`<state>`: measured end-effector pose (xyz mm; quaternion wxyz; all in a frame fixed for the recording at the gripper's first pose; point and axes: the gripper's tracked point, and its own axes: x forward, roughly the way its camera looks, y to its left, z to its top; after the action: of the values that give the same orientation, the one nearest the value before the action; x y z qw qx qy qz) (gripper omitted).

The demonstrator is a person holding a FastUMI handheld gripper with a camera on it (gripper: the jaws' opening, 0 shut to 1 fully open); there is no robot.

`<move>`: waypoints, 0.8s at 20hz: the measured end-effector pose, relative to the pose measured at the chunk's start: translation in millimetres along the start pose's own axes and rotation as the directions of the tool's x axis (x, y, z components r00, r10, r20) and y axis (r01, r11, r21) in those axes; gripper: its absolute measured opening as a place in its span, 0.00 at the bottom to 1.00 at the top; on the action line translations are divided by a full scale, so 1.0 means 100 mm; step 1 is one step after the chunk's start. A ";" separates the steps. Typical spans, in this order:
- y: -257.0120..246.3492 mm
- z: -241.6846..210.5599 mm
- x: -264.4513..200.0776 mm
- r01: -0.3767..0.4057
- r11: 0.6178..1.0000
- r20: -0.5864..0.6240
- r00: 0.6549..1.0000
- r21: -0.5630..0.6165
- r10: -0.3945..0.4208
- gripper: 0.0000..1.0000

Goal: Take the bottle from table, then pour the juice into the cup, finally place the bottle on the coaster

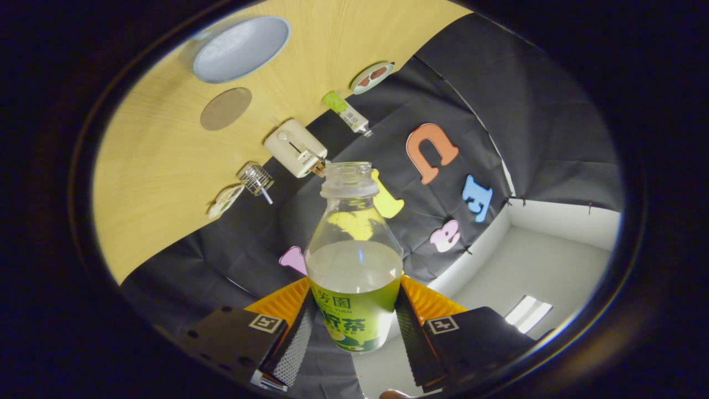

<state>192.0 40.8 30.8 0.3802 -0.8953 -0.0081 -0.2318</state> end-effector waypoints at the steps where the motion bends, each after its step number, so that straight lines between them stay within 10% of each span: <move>1: -0.05 0.01 0.00 0.016 1.000 0.004 1.000 0.004 -0.016 0.80; 16: -0.43 -0.09 -0.04 0.177 0.984 0.007 0.984 0.011 -0.177 0.80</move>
<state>176.5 66.2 63.5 0.3627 -0.8900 -0.0905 -0.2610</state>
